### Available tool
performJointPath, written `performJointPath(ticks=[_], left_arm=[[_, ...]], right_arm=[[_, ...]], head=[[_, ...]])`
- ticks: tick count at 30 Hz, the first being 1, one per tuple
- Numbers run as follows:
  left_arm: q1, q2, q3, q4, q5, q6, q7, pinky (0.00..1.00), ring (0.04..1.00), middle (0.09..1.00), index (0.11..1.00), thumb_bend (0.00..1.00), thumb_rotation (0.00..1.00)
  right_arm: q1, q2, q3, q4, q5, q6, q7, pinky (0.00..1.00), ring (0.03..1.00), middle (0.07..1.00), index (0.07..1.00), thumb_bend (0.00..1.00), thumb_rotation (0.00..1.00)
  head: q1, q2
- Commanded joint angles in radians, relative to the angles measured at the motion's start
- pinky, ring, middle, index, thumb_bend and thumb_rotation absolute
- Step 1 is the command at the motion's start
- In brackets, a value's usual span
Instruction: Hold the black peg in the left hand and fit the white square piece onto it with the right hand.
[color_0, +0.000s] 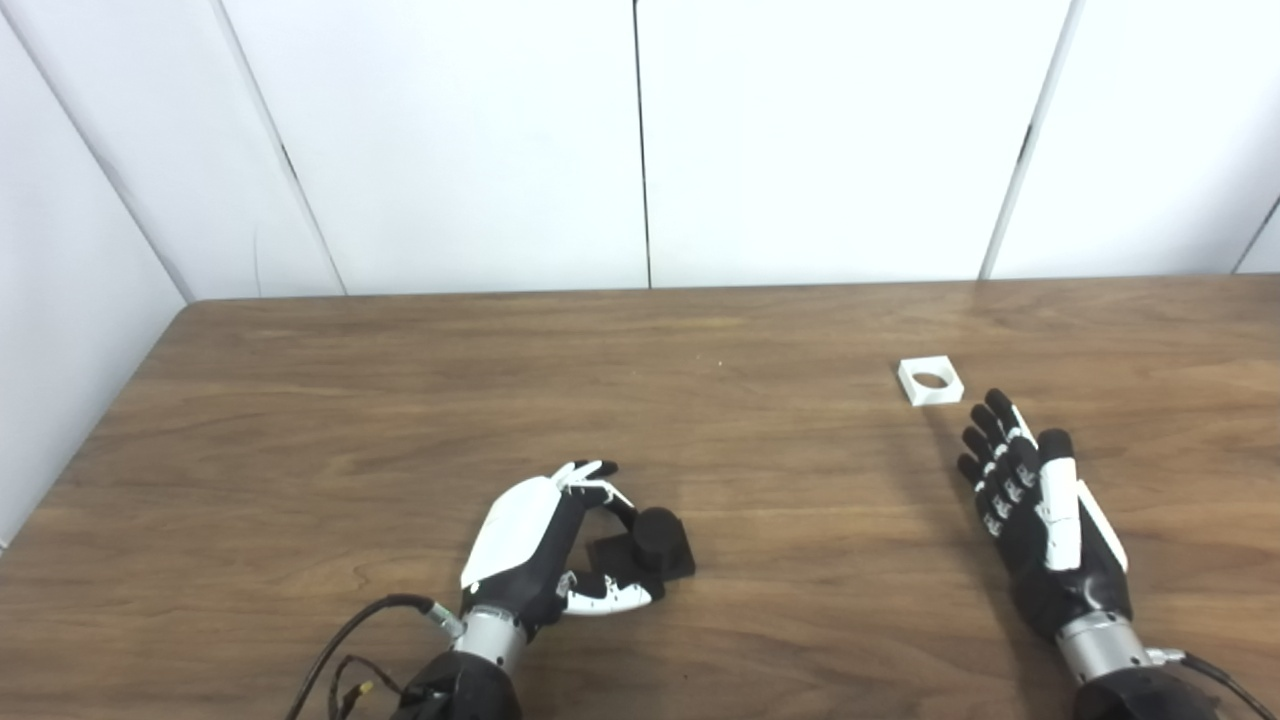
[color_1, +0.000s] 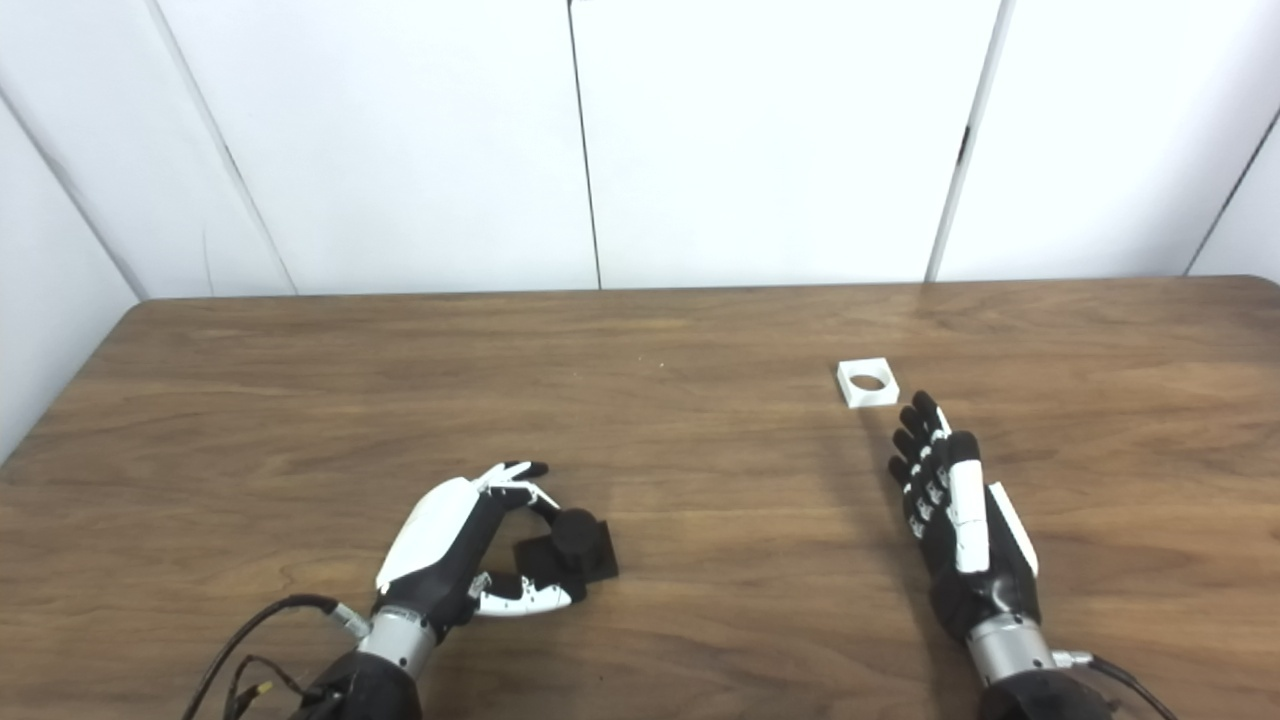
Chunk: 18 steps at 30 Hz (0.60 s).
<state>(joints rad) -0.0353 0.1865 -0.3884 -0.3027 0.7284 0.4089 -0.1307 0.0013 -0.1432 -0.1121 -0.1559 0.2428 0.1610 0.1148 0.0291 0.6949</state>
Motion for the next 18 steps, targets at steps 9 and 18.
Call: performJointPath(ticks=[9, 18], left_arm=[[0.026, 0.022, -0.049, -0.002, 0.025, -0.014, -0.064, 0.95, 0.962, 0.908, 0.492, 0.51, 0.09], [0.028, 0.014, -0.059, 0.006, 0.028, -0.026, -0.060, 0.95, 0.961, 0.907, 0.492, 0.51, 0.09]], right_arm=[[-0.007, 0.012, 0.003, -0.039, -0.003, 0.005, -0.010, 1.00, 1.000, 1.000, 1.000, 0.66, 1.00], [-0.009, 0.012, 0.008, -0.041, -0.010, 0.009, -0.011, 1.00, 1.000, 1.000, 1.000, 0.67, 1.00]], head=[[-0.011, 0.005], [-0.019, 0.005]])
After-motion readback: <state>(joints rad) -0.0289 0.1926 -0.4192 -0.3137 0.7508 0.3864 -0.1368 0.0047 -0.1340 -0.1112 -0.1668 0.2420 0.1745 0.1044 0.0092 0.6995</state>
